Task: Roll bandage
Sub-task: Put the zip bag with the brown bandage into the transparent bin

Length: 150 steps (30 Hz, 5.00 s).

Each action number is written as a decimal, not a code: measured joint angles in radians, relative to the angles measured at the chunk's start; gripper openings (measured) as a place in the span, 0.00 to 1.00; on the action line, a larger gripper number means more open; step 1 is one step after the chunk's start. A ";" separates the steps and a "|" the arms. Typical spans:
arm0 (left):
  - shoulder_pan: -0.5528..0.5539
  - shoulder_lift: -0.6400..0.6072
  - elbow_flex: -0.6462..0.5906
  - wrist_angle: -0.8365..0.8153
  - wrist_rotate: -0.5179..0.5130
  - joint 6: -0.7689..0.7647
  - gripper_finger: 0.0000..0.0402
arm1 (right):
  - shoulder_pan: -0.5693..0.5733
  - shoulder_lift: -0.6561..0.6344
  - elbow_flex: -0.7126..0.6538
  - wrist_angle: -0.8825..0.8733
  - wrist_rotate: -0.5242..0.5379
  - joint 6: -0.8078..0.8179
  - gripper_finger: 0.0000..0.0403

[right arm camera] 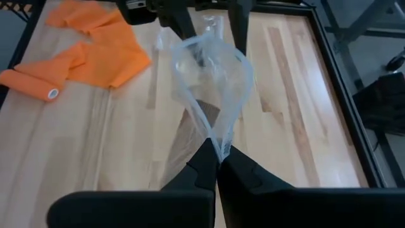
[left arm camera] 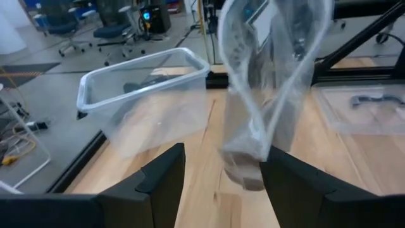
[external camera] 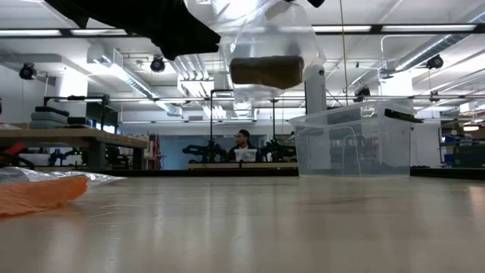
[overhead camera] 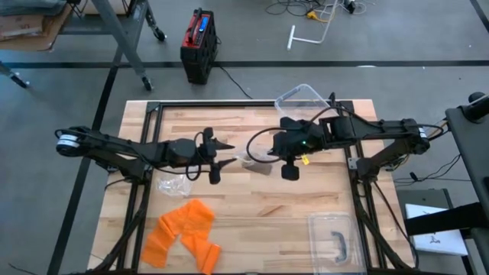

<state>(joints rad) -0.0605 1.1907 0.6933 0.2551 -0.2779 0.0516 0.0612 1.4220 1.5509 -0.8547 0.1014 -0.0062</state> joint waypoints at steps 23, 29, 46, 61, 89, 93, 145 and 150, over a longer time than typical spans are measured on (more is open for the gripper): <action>0.005 0.000 0.000 0.050 0.081 -0.020 0.03 | 0.000 0.001 0.000 0.001 -0.031 0.005 0.00; 0.040 -0.009 0.061 -0.040 0.084 0.059 0.01 | -0.028 0.001 0.000 0.003 0.052 -0.078 0.00; -0.031 0.091 0.590 -0.803 0.479 0.156 0.00 | 0.036 0.021 -0.001 0.058 -0.154 -0.095 0.00; 0.025 0.099 0.608 -0.865 0.552 0.123 0.00 | 0.013 0.045 0.006 0.067 -0.124 -0.047 0.00; 0.070 0.069 0.572 -0.903 0.365 0.172 0.00 | -0.019 0.064 -0.008 0.019 0.113 -0.148 0.00; 0.112 0.070 0.534 -0.814 0.301 0.172 0.00 | -0.055 0.064 -0.009 -0.004 0.159 -0.167 0.00; 0.532 1.109 1.581 -0.767 0.401 0.322 0.00 | -0.938 -0.012 -0.282 0.157 0.022 -0.357 0.02; 0.528 1.057 1.628 -0.840 0.404 0.337 0.00 | -0.934 -0.046 -0.248 0.151 0.029 -0.343 0.04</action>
<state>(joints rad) 0.4675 2.2473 2.3215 -0.5849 0.1263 0.3889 -0.8726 1.3764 1.3030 -0.7039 0.1307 -0.3493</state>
